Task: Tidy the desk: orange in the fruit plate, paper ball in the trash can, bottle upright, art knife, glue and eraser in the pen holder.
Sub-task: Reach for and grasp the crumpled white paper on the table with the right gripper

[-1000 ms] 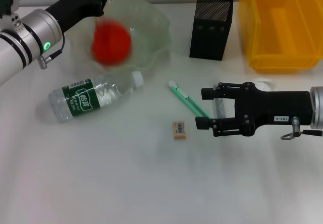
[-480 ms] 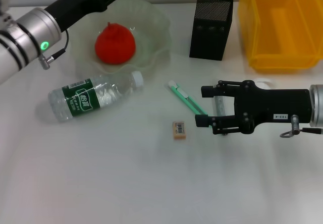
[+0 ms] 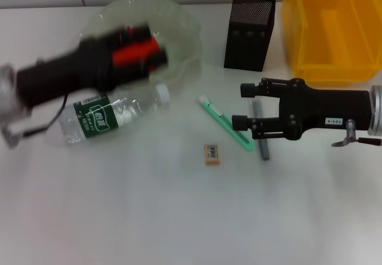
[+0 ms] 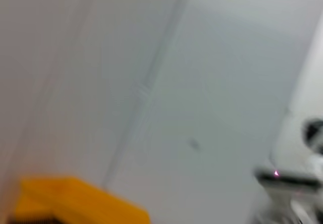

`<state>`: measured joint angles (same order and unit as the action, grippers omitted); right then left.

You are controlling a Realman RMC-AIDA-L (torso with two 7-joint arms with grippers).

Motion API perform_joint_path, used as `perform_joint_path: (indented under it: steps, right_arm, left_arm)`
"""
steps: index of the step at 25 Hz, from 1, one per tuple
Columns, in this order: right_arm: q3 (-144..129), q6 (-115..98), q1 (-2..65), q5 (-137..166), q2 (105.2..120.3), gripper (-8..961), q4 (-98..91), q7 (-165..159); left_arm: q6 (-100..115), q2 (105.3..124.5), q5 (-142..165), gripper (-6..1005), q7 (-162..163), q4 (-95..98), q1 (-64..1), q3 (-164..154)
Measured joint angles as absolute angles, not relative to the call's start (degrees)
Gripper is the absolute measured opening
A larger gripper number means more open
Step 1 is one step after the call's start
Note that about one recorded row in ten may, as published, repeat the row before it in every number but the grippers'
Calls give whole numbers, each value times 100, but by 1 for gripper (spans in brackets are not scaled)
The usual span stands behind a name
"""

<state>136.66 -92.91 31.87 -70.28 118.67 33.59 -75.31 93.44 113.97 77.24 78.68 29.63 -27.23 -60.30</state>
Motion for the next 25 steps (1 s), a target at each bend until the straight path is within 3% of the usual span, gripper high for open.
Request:
perform_joint_path:
  steps: [2, 5, 13, 17, 19, 25]
  right_arm:
    - [13671, -9289, 3226, -7055, 11855, 705, 3364, -7629]
    - [13672, -9283, 3297, -7059, 11828, 702, 3469, -7938]
    - [13439, -9341, 3523, -6566, 11756, 697, 5056, -10540]
    - [12808, -9409, 3697, -5691, 11572, 694, 6317, -12597]
    - [12336, -9696, 3984, -4780, 11410, 692, 6973, -14011]
    - [12099, -10351, 4501, -3468, 11408, 688, 7332, -15009]
  left_arm:
    - [9560, 11199, 7781, 804, 7829, 2839, -2582, -6360]
    - [9653, 11060, 8217, 804, 7670, 2654, -2445, -6456]
    - [9566, 11336, 9161, 802, 6873, 2598, -2312, -6412]
    - [9490, 11435, 9161, 801, 6596, 2598, -2285, -6394]
    - [9447, 11469, 9154, 801, 6555, 2600, -2295, -6358]
    - [9410, 11497, 9154, 800, 6552, 2602, -2342, -6265]
